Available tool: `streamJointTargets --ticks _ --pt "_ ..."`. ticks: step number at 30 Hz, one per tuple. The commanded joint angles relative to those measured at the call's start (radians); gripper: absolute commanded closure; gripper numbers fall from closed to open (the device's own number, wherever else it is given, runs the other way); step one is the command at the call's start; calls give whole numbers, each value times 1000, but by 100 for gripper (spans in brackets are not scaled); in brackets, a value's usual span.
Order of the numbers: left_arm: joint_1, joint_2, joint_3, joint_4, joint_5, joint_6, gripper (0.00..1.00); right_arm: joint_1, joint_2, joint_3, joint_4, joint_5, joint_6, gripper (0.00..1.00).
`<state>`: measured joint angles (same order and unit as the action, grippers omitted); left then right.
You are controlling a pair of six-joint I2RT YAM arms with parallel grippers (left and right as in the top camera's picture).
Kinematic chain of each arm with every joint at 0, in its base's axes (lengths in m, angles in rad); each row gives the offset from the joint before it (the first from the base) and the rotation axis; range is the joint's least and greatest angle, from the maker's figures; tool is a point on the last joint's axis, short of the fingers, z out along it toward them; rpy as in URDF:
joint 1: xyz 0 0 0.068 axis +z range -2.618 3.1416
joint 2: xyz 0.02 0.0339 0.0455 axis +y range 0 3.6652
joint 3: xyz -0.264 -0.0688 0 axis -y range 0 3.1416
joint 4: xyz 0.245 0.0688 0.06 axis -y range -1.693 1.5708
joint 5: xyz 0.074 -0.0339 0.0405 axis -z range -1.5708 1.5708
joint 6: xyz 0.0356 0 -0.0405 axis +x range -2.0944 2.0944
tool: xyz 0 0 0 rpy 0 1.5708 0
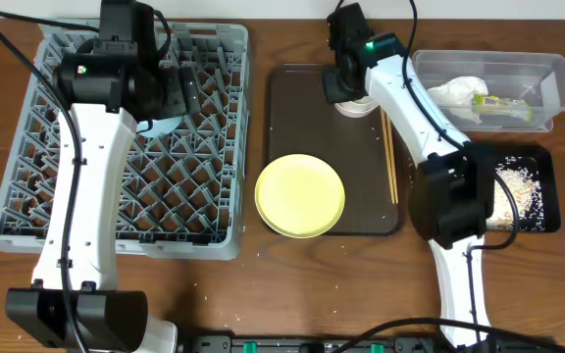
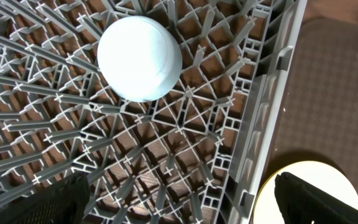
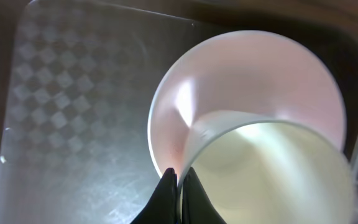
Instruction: Sort waste into correct bins and load items into the dishwasher
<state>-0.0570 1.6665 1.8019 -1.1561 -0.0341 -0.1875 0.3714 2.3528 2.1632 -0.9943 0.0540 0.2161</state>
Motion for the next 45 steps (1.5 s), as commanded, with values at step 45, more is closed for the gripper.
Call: streamJointTargets --ticks 45 --pt "2 13 -1 -18 -19 -10 4 283 -52 -6 -34 14 -15 99"
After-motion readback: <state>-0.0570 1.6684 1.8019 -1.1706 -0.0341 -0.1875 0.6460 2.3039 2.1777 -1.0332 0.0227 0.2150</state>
